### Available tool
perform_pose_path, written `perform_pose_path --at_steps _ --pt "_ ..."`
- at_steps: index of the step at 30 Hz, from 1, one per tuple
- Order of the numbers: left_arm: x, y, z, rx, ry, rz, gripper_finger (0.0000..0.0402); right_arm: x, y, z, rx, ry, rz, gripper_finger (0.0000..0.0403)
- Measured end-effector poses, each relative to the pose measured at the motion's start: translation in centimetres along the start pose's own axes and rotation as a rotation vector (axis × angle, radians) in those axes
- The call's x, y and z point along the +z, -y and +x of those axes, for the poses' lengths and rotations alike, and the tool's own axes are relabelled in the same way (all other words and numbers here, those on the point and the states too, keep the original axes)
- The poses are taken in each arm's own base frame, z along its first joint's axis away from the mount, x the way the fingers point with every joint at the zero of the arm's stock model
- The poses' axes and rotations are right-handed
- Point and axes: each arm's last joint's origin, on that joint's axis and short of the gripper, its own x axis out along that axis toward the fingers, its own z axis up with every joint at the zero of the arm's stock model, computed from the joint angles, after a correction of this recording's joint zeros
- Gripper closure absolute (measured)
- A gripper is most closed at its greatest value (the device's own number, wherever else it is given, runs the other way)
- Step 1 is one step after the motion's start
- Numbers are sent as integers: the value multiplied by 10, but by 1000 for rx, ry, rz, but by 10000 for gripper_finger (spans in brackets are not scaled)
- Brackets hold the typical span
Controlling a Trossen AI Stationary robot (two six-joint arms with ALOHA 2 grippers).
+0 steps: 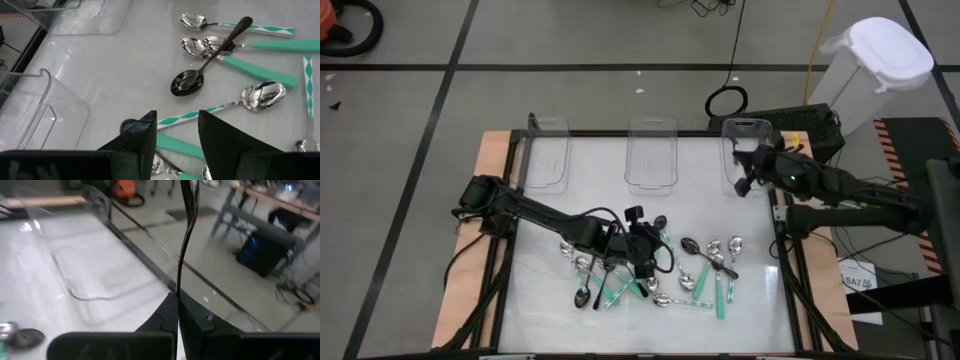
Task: Sort silverware by color (type)
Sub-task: Put the black spoon into the right transparent bin
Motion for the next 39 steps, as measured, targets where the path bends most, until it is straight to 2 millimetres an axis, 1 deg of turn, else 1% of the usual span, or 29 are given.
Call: perform_pose_path --at_steps 6,13,17,21,28,33,35,39 --pt "-1 2 2 -2 -4 -28 256 -19 16 22 -65 -115 66 403" --pt "-5 5 6 -8 -22 -22 256 -45 35 39 -161 -178 202 403" --pt "-6 7 10 -9 -23 -23 256 -63 41 49 -181 -232 285 403" --pt "-8 8 13 -8 -35 -13 256 -76 45 61 -179 -268 351 403" --pt "-5 9 15 -13 -2 -15 256 -87 51 82 -223 -358 382 403" --pt "-6 9 15 -13 -6 -11 256 -99 51 96 -231 -461 387 403" --pt "-6 9 15 -13 -5 -9 256 -103 52 100 -213 -492 409 403" --pt "-6 9 15 -13 -6 -9 256 -106 53 108 -152 -501 465 402"
